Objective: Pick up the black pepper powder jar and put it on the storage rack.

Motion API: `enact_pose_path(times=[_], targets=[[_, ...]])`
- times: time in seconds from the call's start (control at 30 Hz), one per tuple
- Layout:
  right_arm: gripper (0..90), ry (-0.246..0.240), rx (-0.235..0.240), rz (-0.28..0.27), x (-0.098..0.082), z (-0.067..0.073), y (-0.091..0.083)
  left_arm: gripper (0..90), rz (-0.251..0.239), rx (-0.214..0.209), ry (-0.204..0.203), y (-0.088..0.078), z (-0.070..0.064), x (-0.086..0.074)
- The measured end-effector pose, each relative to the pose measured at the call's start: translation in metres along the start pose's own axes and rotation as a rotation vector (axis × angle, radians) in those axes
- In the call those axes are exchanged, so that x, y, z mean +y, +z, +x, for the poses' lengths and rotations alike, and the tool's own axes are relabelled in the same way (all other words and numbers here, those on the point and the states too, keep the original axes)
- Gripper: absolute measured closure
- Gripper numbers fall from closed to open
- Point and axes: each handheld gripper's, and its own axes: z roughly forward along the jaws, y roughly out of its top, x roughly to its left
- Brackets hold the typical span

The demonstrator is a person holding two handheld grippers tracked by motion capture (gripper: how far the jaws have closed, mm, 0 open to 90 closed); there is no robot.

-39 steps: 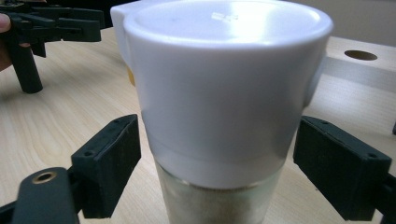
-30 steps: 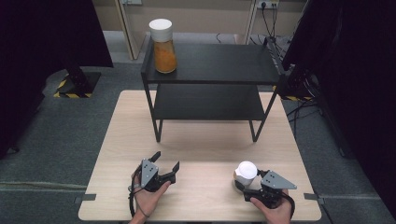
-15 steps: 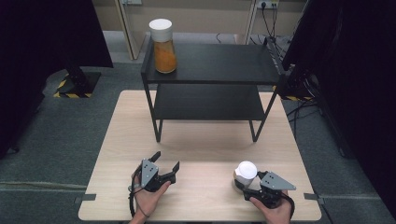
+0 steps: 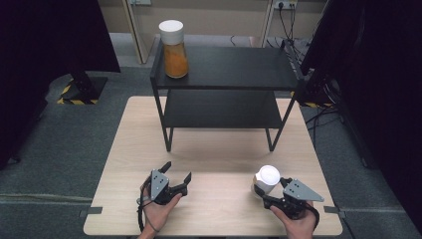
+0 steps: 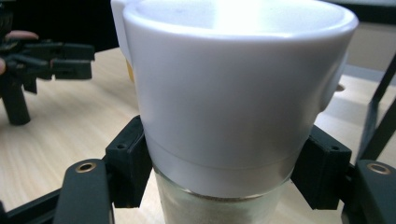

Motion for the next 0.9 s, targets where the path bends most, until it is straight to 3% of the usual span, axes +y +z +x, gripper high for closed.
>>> enact_pose_path(times=[0.9], targets=[[30.8, 0.016, -0.064, -0.068, 0.025, -0.006, -0.002, 14.3, 0.003, -0.002, 0.008, 0.000, 0.000, 0.001]])
